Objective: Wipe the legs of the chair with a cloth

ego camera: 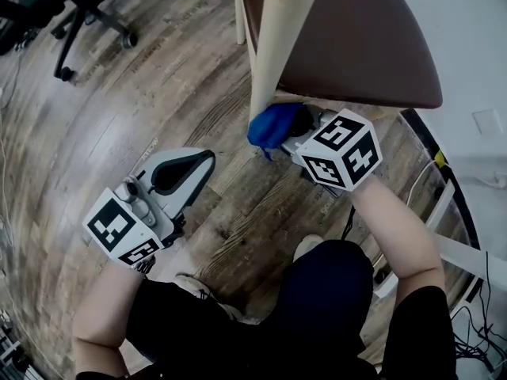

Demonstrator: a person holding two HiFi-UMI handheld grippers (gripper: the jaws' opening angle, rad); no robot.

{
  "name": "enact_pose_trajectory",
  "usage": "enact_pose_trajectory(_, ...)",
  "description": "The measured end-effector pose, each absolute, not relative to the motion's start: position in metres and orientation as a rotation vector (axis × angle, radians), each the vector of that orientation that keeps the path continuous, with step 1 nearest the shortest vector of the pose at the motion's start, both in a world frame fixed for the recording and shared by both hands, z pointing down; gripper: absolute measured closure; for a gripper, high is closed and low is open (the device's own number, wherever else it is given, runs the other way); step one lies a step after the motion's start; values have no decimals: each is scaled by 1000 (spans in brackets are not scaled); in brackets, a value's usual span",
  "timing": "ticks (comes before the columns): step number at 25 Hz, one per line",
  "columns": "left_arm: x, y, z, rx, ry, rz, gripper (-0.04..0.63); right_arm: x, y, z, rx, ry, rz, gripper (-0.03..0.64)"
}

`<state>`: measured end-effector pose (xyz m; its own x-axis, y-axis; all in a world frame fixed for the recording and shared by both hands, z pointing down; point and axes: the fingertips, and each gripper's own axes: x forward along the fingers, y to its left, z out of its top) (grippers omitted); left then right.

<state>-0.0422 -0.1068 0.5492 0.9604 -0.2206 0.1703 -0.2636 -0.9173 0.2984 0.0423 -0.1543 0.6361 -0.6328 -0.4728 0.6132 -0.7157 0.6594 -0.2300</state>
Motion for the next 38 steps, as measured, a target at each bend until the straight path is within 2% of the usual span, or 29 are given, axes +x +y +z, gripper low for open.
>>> enact_pose_trajectory(4, -48, -110, 555, 2775, -376, 213, 597, 45, -158, 679, 905, -2359, 677, 550)
enact_pose_trajectory(14, -73, -111, 557, 2751, -461, 241, 597, 44, -160, 860, 830, -2147, 724, 551)
enact_pose_trajectory(19, -88, -111, 556, 2741, -501, 263, 597, 46, -163, 901, 857, -2075, 743, 551)
enact_pose_trajectory(27, -89, -110, 554, 2747, -510, 262, 598, 44, -161, 888, 895, -2100, 781, 551)
enact_pose_trajectory(38, -70, -107, 550, 2790, -453, 241, 597, 42, -158, 768, 1035, -2334, 746, 551)
